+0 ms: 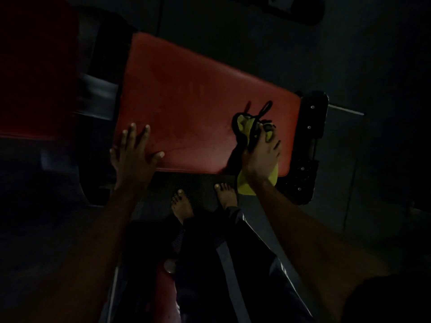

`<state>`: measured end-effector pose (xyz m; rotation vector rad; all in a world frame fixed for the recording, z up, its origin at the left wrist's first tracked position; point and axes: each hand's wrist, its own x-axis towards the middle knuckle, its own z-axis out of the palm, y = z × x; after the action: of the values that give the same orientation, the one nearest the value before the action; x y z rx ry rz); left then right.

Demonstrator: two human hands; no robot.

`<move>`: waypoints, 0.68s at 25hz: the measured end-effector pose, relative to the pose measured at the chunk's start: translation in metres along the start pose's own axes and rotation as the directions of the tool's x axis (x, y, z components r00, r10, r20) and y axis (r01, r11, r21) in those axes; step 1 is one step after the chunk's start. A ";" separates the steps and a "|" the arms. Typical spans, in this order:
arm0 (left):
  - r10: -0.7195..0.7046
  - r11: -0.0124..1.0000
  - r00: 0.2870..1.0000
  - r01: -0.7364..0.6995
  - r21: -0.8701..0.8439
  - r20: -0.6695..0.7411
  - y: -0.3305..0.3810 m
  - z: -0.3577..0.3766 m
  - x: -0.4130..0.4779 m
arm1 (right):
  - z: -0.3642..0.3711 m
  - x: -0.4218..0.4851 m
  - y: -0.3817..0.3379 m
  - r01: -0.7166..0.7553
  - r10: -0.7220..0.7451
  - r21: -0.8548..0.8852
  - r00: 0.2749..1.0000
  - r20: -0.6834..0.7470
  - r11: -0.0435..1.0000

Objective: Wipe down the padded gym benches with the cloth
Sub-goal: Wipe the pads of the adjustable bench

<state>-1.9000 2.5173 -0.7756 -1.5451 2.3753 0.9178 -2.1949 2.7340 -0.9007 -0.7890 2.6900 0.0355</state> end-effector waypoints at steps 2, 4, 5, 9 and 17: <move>-0.022 0.998 0.999 0.020 -0.053 -0.026 -0.003 -0.001 -0.002 | -0.117 -0.053 -0.093 0.028 -0.025 0.024 0.993 -0.114 0.999; -0.077 0.992 0.995 0.070 -0.103 -0.069 -0.008 0.001 -0.011 | -0.127 -0.071 -0.112 0.239 -0.238 0.016 0.970 -0.049 0.971; -0.097 0.990 0.991 0.086 -0.115 -0.091 -0.010 0.003 -0.016 | -0.132 -0.076 -0.108 0.310 -0.309 -0.031 0.950 0.035 0.950; -0.068 0.989 0.991 0.052 -0.137 -0.113 -0.018 0.009 -0.024 | -0.141 -0.006 -0.111 0.087 -0.087 0.024 0.996 -0.019 0.996; -0.223 0.956 0.968 0.195 -0.220 -0.112 -0.007 0.012 -0.028 | -0.139 -0.038 -0.117 0.667 -0.642 -0.088 0.739 0.203 0.740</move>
<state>-1.8837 2.5438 -0.7761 -1.9532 2.2009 1.0714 -2.1460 2.6382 -0.7491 -1.6728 2.1273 0.1329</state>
